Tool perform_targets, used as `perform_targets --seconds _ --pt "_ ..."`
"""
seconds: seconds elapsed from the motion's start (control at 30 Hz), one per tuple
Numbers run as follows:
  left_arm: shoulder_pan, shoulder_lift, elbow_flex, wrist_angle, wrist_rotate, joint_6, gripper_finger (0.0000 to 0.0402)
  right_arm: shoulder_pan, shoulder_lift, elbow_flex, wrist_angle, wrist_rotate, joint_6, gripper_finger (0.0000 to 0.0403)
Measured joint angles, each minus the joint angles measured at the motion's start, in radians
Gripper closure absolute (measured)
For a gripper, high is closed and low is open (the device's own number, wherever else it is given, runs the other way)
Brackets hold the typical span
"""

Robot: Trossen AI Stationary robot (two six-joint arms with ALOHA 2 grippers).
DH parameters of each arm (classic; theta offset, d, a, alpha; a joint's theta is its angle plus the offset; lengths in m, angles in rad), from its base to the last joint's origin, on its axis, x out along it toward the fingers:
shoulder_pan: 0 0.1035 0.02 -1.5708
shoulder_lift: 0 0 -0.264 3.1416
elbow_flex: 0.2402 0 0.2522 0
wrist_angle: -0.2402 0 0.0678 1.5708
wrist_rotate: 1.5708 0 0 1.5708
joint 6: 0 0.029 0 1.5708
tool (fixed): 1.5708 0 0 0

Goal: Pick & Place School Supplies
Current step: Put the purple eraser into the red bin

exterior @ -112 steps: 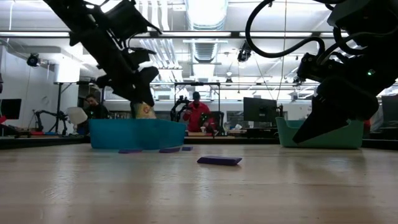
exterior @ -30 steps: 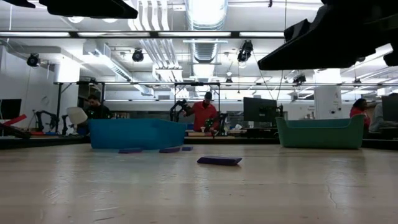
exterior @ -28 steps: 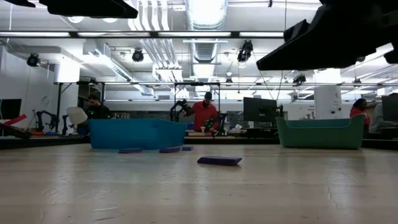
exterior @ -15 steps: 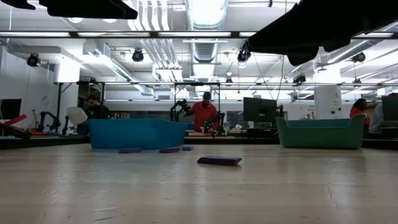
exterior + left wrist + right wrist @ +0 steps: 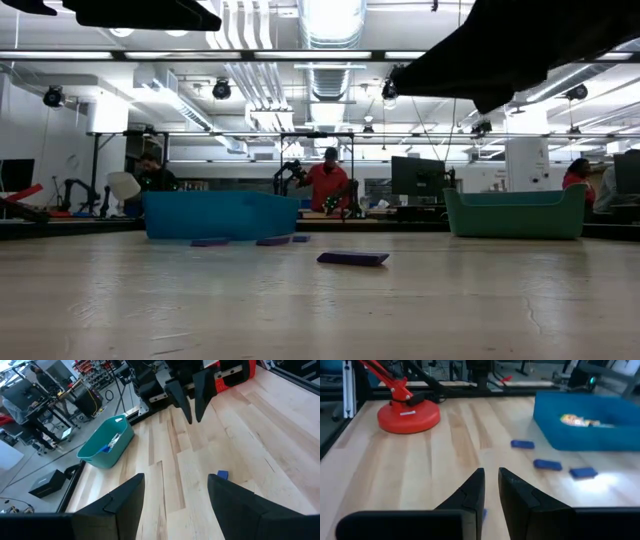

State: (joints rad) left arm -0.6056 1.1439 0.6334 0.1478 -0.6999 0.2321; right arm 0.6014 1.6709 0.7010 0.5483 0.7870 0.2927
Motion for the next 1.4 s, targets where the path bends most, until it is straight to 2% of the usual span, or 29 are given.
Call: perform_targets --seconds 0.13,0.3,0.43,0.67,0.8,1.1,1.27,1.4 --pt "0.0 0.0 0.0 0.0 0.0 0.0 0.0179 0.001 0.0 0.0 -0.02 -0.012 0.104 0.0351" --pt "0.0 0.0 0.0 0.0 0.0 0.0 0.0179 0.001 0.0 0.014 -0.02 -0.023 0.091 0.0351" --pt "0.0 0.0 0.0 0.0 0.0 0.0 0.0179 0.001 0.0 0.022 -0.021 0.051 0.025 0.0351" --pt "0.0 0.0 0.0 0.0 0.0 0.0 0.0179 -0.002 0.017 0.028 -0.018 0.023 0.003 0.0351" --pt "0.0 0.0 0.0 -0.002 0.0 0.0 0.0179 -0.005 0.083 0.033 -0.012 0.026 0.01 0.0336" --pt "0.0 0.0 0.0 -0.009 0.0 0.0 0.0179 -0.016 0.276 0.162 -0.013 0.061 0.019 0.0265" --pt "0.0 0.0 0.0 -0.009 0.0 0.0 0.0179 -0.016 0.358 0.227 -0.02 0.137 0.04 0.0258" --pt "0.0 0.0 0.0 -0.01 0.0 0.0 0.0179 -0.015 0.406 0.242 -0.023 0.122 0.096 0.0265"
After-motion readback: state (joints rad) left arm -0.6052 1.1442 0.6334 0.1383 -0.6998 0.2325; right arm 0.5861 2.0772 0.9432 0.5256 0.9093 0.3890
